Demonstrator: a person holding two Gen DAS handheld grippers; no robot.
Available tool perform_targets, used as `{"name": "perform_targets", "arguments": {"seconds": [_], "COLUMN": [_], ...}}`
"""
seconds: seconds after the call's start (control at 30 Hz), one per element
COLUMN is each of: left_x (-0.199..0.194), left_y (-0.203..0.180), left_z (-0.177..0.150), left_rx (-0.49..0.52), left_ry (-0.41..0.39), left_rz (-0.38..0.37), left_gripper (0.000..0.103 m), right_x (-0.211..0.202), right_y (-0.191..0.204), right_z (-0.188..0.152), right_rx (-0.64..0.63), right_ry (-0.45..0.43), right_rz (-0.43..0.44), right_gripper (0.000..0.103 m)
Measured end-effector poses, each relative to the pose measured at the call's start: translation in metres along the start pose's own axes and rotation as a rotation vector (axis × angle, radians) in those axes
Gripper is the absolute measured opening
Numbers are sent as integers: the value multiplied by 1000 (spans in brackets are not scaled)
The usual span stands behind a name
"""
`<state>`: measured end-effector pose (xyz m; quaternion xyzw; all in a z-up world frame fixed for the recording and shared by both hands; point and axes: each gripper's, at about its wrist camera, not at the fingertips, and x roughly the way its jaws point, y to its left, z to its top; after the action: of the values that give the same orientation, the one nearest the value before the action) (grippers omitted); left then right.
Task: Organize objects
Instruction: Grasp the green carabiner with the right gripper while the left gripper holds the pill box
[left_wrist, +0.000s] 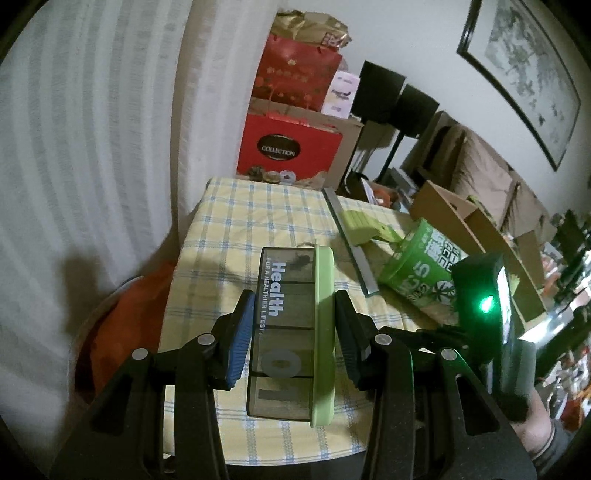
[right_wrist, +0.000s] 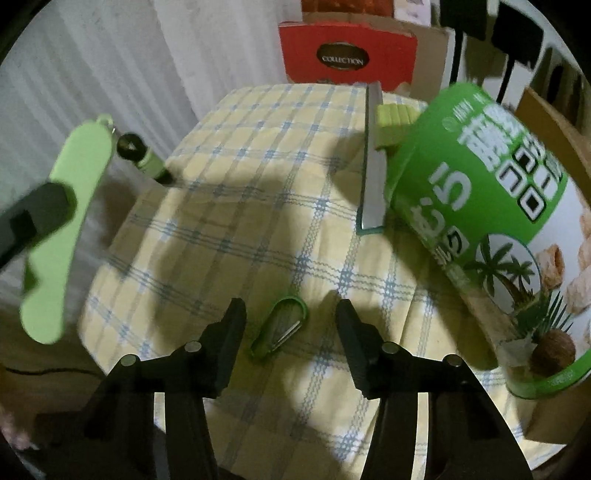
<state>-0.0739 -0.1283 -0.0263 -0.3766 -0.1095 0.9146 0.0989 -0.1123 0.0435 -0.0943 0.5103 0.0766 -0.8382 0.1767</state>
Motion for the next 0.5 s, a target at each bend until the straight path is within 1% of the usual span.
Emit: {"name": "perform_targets", "arguments": {"seconds": [0.07,0.1,0.13,0.17,0.2,0.27,0.47,0.5], "left_x": [0,0,-1,-1,-1,-1,-1,-1], "left_y": [0,-1,-1,-1,-2,-3,-8,-9], "left_z": [0,0,-1,-1,-1,-2,-2,-2], "left_rx": [0,-2,-5,-6,-6,-5,-2,-1], "left_ry": [0,0,1,2,3,8,15,16], "left_rz": [-1,-4,-9,-11,-11,-9,-15,-15], "left_gripper": [40,40,40,40,40,40,40,40], "right_x": [1,1,0,0,-1,0,-6,-9], "right_y": [5,7,8,8,8,7,-7,-7], "right_z": [-2,-3,-3,-2,-2,-1,-2,-3], "right_rx": [-32,-46,-53,-57,-61,-57,3,6], "right_ry": [-13,-22,-24,-22,-18,-15,-11,-16], "right_rz": [-36,-32,-19,-16,-11,-3,85,89], "right_gripper": [49,41,36,29,26,24,22,22]}}
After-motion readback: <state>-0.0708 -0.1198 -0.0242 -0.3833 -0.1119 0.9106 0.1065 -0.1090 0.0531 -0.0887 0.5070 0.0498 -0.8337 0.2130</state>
